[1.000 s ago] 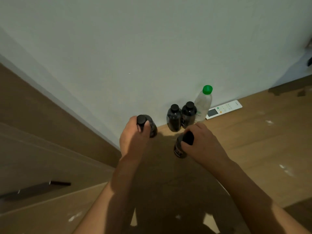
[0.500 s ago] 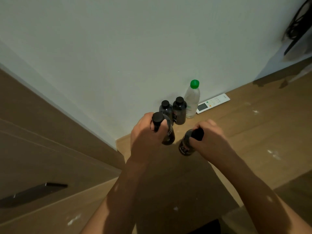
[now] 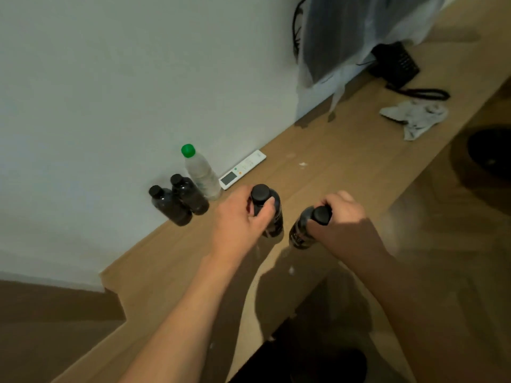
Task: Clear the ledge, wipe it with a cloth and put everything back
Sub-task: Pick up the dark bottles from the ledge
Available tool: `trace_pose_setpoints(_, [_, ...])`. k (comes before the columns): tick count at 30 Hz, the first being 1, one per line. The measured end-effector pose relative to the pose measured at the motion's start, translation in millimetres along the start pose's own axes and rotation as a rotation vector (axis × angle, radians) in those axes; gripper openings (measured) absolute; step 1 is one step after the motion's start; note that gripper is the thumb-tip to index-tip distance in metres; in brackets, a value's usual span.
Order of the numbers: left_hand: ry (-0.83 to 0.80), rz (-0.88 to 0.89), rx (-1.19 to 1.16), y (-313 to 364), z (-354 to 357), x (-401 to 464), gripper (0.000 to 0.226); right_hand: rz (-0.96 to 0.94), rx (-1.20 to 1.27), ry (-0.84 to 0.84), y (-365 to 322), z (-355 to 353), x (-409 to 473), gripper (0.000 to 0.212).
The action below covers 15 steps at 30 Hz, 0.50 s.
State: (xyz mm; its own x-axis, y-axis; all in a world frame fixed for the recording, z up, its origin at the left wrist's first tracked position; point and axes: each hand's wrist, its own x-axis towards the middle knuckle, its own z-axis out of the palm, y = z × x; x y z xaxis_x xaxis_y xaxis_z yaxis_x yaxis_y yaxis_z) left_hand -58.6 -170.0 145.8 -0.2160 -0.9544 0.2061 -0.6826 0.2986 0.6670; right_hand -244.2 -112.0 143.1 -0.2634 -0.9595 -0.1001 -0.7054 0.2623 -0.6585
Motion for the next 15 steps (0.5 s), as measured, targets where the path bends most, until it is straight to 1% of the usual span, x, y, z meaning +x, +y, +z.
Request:
trace_pose_setpoints(5, [-0.116,0.077,0.015,81.1,78.0,0.6,0.020,0.131,0.017,0.136,82.0,-68.6,-24.1,0.017])
trace_pose_setpoints(9, [-0.194,0.201,0.017,151.5,144.4,-4.5,0.023,0.131,0.031,0.248,156.0,-127.2,-52.1,0.022])
trace_pose_setpoints(11, [-0.231,0.259,-0.005,188.3,174.4,-7.6,0.026,0.175,0.033,0.277,187.7,-159.2,-68.7,0.024])
trace_pose_setpoints(13, [-0.268,0.313,-0.037,224.0,201.6,-11.4,0.031,0.184,0.031,0.365,214.8,-188.4,-86.7,0.025])
trace_pose_setpoints(15, [-0.294,0.372,-0.075,258.7,225.2,-16.5,0.037,0.151,0.000,0.467,239.9,-213.3,-106.7,0.023])
